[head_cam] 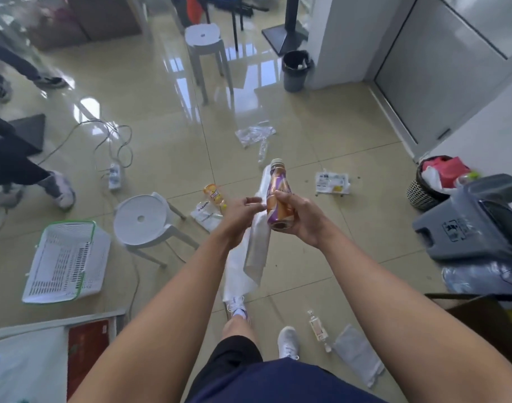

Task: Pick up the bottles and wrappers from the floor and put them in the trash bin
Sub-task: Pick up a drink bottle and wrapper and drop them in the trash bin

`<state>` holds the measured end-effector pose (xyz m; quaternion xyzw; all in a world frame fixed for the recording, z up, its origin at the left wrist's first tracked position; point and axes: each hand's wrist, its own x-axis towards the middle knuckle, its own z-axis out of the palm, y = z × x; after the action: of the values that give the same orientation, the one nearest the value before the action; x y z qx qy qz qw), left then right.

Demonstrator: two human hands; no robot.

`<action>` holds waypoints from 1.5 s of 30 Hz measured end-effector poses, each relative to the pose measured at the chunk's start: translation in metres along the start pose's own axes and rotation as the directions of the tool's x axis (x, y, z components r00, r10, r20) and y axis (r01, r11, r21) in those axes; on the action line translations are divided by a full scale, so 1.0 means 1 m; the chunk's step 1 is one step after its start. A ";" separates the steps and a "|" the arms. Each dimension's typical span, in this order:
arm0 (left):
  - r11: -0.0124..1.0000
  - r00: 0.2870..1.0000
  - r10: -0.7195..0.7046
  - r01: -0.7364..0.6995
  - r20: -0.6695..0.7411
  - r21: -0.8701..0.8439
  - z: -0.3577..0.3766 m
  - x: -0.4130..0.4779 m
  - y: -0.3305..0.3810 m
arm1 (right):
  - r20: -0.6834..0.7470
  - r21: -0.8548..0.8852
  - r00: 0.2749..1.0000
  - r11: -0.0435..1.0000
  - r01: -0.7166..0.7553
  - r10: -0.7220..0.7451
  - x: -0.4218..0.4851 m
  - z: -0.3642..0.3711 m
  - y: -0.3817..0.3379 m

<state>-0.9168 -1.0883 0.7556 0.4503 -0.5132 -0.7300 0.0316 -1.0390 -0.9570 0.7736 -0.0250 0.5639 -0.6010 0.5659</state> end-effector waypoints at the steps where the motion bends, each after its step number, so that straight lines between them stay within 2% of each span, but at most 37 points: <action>1: 0.998 1.000 0.003 -0.004 0.014 0.060 -0.008 0.013 0.004 | -0.015 -0.003 1.000 1.000 -0.007 0.007 0.015 0.007 -0.005; 4: 0.974 0.997 -0.004 -0.015 0.081 0.228 -0.031 0.050 0.021 | -0.037 0.016 0.999 1.000 -0.021 0.022 0.060 0.026 -0.020; 7: 0.967 0.989 0.013 -0.050 0.147 0.249 -0.049 0.080 0.045 | -0.077 0.049 0.997 0.999 -0.023 0.027 0.098 0.040 -0.040; 9: 0.941 0.982 0.025 -0.087 0.189 0.328 -0.055 0.096 0.060 | -0.117 0.080 0.993 0.997 -0.024 0.033 0.116 0.043 -0.053; 12: 0.811 0.976 0.070 -0.175 0.204 0.559 -0.054 0.126 0.079 | -0.162 0.141 0.986 0.990 -0.021 0.044 0.138 0.035 -0.071; 15: 0.678 0.983 0.116 -0.181 0.140 0.712 -0.050 0.163 0.101 | -0.188 0.160 0.981 0.987 -0.021 0.052 0.159 0.016 -0.094; 18: 0.736 0.993 0.100 -0.111 0.054 0.668 -0.041 0.202 0.119 | -0.211 0.110 0.975 0.993 -0.047 0.069 0.182 -0.009 -0.118; 23: 0.902 0.998 0.037 -0.008 -0.057 0.433 -0.010 0.275 0.165 | -0.233 0.042 0.970 0.997 -0.060 0.068 0.235 -0.064 -0.167; 26: 0.933 0.993 0.027 0.016 -0.114 0.361 0.022 0.317 0.199 | -0.219 0.050 0.970 0.994 -0.094 0.103 0.267 -0.103 -0.200; 30: 0.987 0.998 -0.035 0.041 -0.045 0.152 0.065 0.372 0.251 | -0.202 0.092 0.968 0.987 -0.130 0.147 0.305 -0.153 -0.251; 34: 0.995 0.994 -0.092 0.095 0.060 -0.038 0.097 0.412 0.301 | -0.086 0.132 0.978 0.975 -0.179 0.191 0.342 -0.184 -0.299; 36: 0.994 0.990 -0.097 0.102 0.105 -0.042 0.105 0.431 0.322 | -0.053 0.176 0.979 0.967 -0.183 0.195 0.364 -0.192 -0.320; 42: 0.974 0.990 -0.126 0.110 0.066 0.199 0.105 0.512 0.375 | -0.037 0.217 0.982 0.961 -0.173 0.185 0.437 -0.197 -0.398; 45: 0.973 0.984 -0.157 0.140 0.082 0.184 0.101 0.562 0.395 | -0.064 0.211 0.980 0.962 -0.171 0.188 0.478 -0.197 -0.437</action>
<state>-1.4833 -1.4873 0.7183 0.4528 -0.5417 -0.7027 -0.0881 -1.6271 -1.2887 0.7202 0.1099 0.5222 -0.6024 0.5936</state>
